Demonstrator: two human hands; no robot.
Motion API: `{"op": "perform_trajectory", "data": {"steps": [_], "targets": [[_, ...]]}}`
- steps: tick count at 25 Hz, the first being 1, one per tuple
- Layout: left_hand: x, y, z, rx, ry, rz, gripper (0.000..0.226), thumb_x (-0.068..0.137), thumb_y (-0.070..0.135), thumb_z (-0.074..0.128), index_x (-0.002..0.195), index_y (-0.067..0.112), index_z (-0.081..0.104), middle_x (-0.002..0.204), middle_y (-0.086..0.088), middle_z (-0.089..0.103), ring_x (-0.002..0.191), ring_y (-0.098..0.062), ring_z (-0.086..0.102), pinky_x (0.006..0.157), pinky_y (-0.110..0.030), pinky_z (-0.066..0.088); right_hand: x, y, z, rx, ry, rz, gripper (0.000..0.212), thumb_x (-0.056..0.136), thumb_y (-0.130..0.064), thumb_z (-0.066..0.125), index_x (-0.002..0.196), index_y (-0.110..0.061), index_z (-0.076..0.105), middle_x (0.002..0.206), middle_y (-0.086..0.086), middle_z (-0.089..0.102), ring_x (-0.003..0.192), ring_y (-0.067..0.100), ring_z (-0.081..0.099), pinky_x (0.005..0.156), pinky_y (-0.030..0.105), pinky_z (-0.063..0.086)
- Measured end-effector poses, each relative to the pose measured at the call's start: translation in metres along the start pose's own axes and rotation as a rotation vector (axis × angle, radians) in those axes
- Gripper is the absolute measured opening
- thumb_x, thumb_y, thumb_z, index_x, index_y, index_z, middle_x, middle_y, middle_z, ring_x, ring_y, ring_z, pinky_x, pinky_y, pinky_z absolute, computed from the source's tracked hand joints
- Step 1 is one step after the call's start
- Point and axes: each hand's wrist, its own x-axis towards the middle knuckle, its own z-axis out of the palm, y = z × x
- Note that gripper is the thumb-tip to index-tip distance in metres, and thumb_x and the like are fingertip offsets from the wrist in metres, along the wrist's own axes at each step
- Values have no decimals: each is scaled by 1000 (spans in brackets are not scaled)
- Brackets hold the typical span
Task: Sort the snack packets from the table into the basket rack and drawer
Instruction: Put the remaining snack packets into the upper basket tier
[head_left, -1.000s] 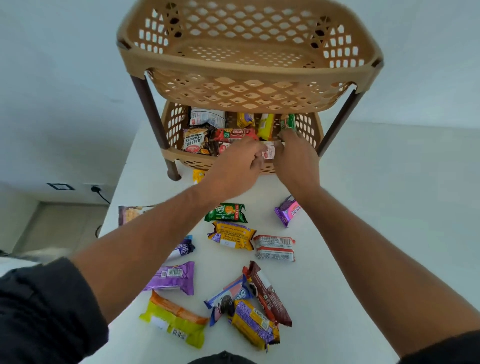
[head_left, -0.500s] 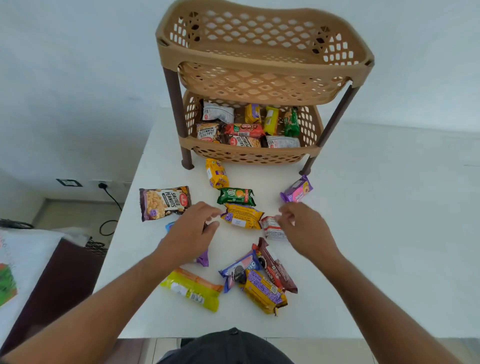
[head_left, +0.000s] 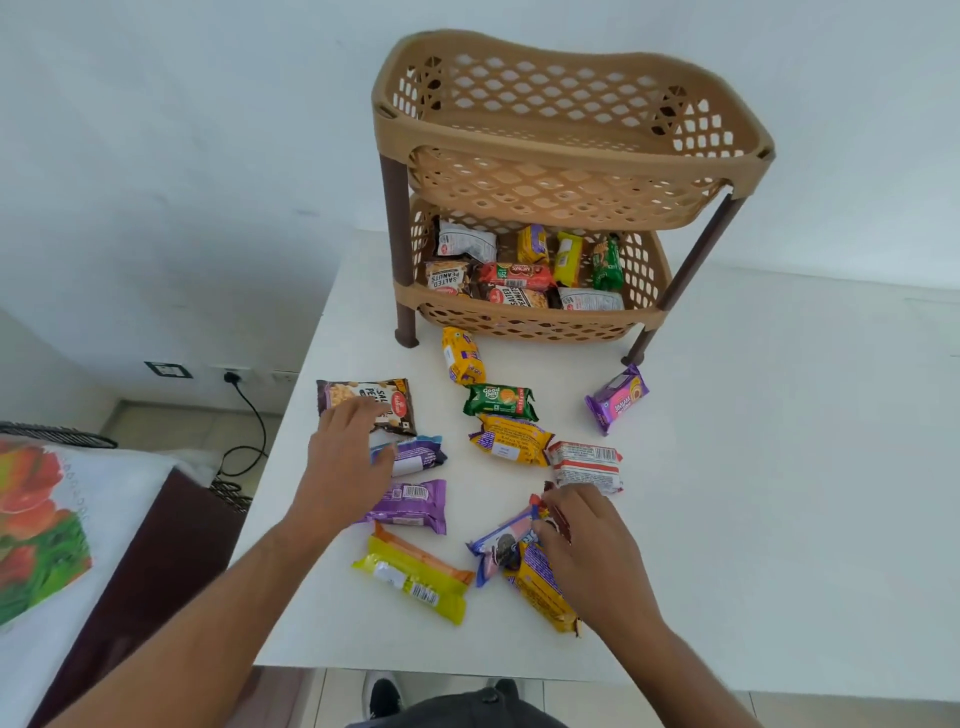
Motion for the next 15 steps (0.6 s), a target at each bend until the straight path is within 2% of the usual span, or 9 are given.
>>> {"op": "perform_trajectory", "data": {"steps": [2, 5, 8, 11, 15], "targets": [[18, -4, -3, 77, -44, -27, 62, 87, 21, 74, 144, 18, 48, 152, -6, 43, 142, -30, 35, 109, -54, 39, 12, -7, 5, -18, 19, -34, 25, 96, -30, 62, 120, -24, 61, 121, -10, 56, 110, 15, 52, 87, 26, 43], [42, -7, -5, 167, -132, -10, 77, 84, 16, 71, 153, 22, 36, 164, -6, 28, 154, -28, 14, 120, -55, 23, 32, -14, 11, -70, 21, -17, 34, 94, -31, 63, 127, -23, 57, 130, -6, 52, 119, 19, 48, 95, 35, 43], [59, -8, -7, 277, -261, 10, 86, 84, 13, 69, 158, 22, 27, 167, -6, 21, 157, -28, 2, 124, -54, 9, 50, -9, 5, -188, 24, 18, 43, 90, -15, 61, 132, -18, 53, 140, 1, 50, 125, 26, 46, 98, 39, 43], [67, -12, -7, 379, -351, 33, 87, 87, 20, 69, 160, 20, 23, 165, -8, 25, 156, -31, 6, 124, -54, 11, 65, 9, -13, -289, -24, 63, 67, 86, -8, 59, 149, -20, 39, 153, 2, 39, 140, 26, 37, 110, 40, 37], [71, -18, -7, 448, -333, 50, 83, 90, 35, 72, 158, 20, 26, 151, -7, 43, 144, -28, 35, 120, -49, 28, 76, 30, -28, -368, -189, 68, 80, 88, -1, 53, 158, -23, 21, 163, 0, 26, 150, 23, 22, 119, 40, 27]]}}
